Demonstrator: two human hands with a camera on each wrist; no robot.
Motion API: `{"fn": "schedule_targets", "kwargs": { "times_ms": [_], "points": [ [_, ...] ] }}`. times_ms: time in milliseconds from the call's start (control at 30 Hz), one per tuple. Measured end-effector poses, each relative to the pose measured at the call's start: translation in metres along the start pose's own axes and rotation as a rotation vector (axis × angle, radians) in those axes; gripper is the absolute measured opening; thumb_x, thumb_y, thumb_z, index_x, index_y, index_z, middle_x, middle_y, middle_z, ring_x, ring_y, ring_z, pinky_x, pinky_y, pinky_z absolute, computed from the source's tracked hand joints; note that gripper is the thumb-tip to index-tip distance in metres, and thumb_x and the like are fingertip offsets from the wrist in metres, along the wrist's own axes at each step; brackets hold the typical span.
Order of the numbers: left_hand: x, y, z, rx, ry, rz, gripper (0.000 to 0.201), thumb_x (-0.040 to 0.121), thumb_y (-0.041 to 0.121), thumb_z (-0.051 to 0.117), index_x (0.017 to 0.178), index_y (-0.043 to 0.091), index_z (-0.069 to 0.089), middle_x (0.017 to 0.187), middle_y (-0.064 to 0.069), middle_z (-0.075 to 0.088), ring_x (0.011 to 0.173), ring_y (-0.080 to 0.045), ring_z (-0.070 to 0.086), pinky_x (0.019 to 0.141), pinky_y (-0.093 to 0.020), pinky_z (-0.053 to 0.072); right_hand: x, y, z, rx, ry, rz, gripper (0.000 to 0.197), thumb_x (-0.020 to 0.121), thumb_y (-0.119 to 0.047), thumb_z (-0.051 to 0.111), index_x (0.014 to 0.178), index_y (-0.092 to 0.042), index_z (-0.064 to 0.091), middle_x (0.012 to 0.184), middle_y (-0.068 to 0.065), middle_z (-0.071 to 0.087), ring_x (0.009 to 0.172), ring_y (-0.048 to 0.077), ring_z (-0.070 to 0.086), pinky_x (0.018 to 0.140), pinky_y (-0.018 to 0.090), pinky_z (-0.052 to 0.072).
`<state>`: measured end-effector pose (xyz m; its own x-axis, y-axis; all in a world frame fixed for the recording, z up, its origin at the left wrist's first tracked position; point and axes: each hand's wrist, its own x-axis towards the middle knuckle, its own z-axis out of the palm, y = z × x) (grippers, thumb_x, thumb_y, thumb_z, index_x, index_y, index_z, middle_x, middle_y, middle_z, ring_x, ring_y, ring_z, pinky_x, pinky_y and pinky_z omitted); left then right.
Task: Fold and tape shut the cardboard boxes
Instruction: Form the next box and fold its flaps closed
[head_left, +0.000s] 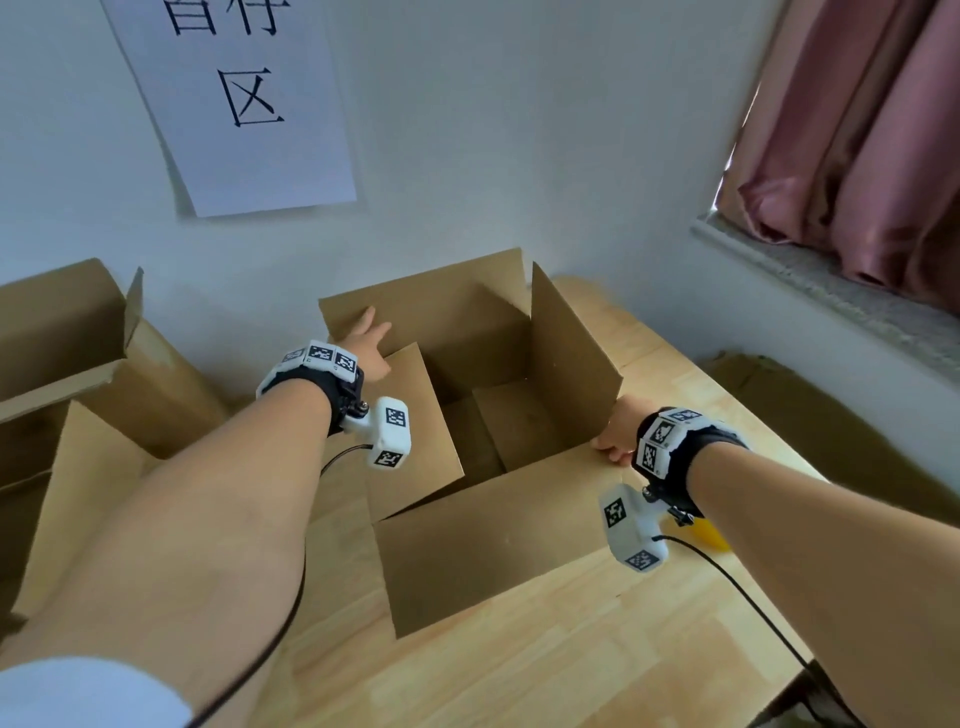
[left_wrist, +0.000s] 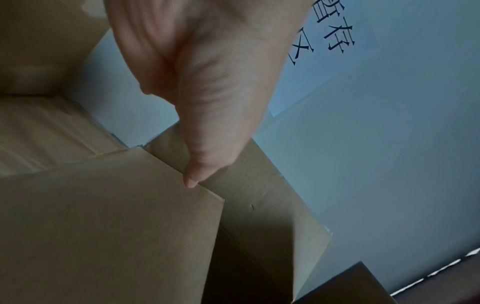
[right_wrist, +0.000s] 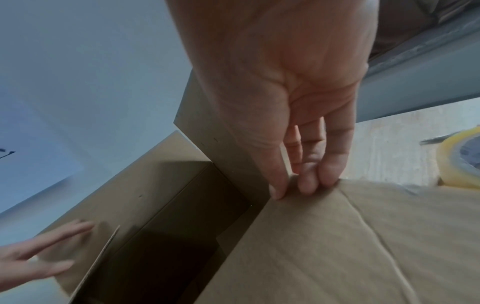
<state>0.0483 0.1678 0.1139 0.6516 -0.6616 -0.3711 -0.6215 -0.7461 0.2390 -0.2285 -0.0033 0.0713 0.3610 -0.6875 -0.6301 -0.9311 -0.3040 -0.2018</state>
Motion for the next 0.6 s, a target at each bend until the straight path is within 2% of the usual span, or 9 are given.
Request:
{"fn": "schedule_targets", "kwargs": {
  "times_ms": [100,167,233,300,367,433,500,567,600],
  "points": [
    [0.006,0.004,-0.001,-0.086,-0.018,-0.009,0.077,0.093,0.013,0.056,0.153,0.027,0.01,0.158,0.009,-0.016,0.147,-0.02,0.005,0.117,-0.037,0.018,0.002,-0.004,-0.005,-0.137,-0.032,-0.078,0.023,0.082,-0.02,0.067,0.097,-0.004,0.063,0.096,0.005,0.067,0.089,0.025,0.066,0.084,0.035,0.053],
    [0.008,0.004,-0.003,-0.098,-0.031,-0.02,0.078,0.092,0.015,0.058,0.153,0.026,0.01,0.158,0.008,-0.016,0.147,-0.021,0.004,0.118,-0.039,0.017,0.058,0.003,0.0,-0.263,-0.052,-0.094,0.041,0.068,-0.02,0.076,0.105,-0.008,0.064,0.09,0.002,0.062,0.082,0.021,0.062,0.079,0.033,0.053],
    [0.01,0.002,-0.004,-0.093,-0.041,-0.027,0.078,0.092,0.015,0.058,0.153,0.025,0.011,0.159,0.007,-0.015,0.147,-0.022,0.005,0.118,-0.04,0.017,0.084,0.001,-0.002,-0.422,-0.047,-0.066,0.059,0.052,-0.028,0.076,0.107,-0.011,0.067,0.086,0.005,0.064,0.079,0.026,0.065,0.076,0.04,0.056],
    [0.011,0.001,-0.003,-0.079,-0.045,-0.035,0.077,0.093,0.015,0.058,0.153,0.025,0.011,0.159,0.007,-0.015,0.147,-0.022,0.005,0.118,-0.04,0.017,0.049,-0.011,-0.017,-0.433,0.072,-0.146,0.047,0.071,-0.022,0.067,0.115,-0.006,0.061,0.101,0.01,0.064,0.092,0.031,0.063,0.083,0.037,0.053],
    [0.012,0.001,-0.003,-0.084,-0.044,-0.04,0.077,0.092,0.015,0.058,0.153,0.025,0.011,0.159,0.007,-0.016,0.147,-0.022,0.004,0.118,-0.04,0.017,-0.03,-0.034,-0.041,-0.368,0.146,-0.261,0.034,0.091,-0.013,0.052,0.123,-0.001,0.053,0.12,0.017,0.056,0.101,0.031,0.054,0.086,0.034,0.045],
    [0.014,0.002,-0.002,-0.086,-0.037,-0.048,0.077,0.092,0.015,0.058,0.153,0.025,0.012,0.159,0.007,-0.016,0.147,-0.023,0.003,0.118,-0.041,0.017,-0.039,-0.043,-0.052,-0.339,0.208,-0.3,0.036,0.093,-0.01,0.054,0.127,-0.001,0.049,0.127,0.015,0.051,0.102,0.024,0.049,0.089,0.033,0.044],
    [0.014,0.003,-0.003,-0.076,-0.034,-0.052,0.076,0.092,0.015,0.058,0.153,0.025,0.013,0.159,0.005,-0.016,0.147,-0.024,0.003,0.118,-0.041,0.017,-0.038,-0.046,-0.051,-0.267,0.161,-0.326,0.042,0.091,-0.004,0.056,0.131,-0.004,0.045,0.126,0.013,0.05,0.104,0.026,0.056,0.084,0.036,0.052],
    [0.013,0.004,-0.003,-0.061,-0.042,-0.05,0.075,0.093,0.016,0.057,0.153,0.025,0.012,0.159,0.005,-0.016,0.147,-0.024,0.004,0.118,-0.04,0.018,-0.036,-0.042,-0.043,-0.268,0.06,-0.401,0.046,0.092,0.002,0.044,0.136,-0.011,0.042,0.122,0.01,0.052,0.096,0.025,0.058,0.071,0.032,0.052],
    [0.013,0.004,-0.004,-0.055,-0.048,-0.048,0.075,0.093,0.017,0.057,0.153,0.026,0.012,0.159,0.005,-0.016,0.147,-0.024,0.005,0.117,-0.04,0.018,-0.037,-0.04,-0.038,-0.327,0.024,-0.431,0.051,0.093,0.003,0.038,0.14,-0.017,0.039,0.128,0.011,0.05,0.099,0.025,0.057,0.073,0.031,0.05]
  ]
}}
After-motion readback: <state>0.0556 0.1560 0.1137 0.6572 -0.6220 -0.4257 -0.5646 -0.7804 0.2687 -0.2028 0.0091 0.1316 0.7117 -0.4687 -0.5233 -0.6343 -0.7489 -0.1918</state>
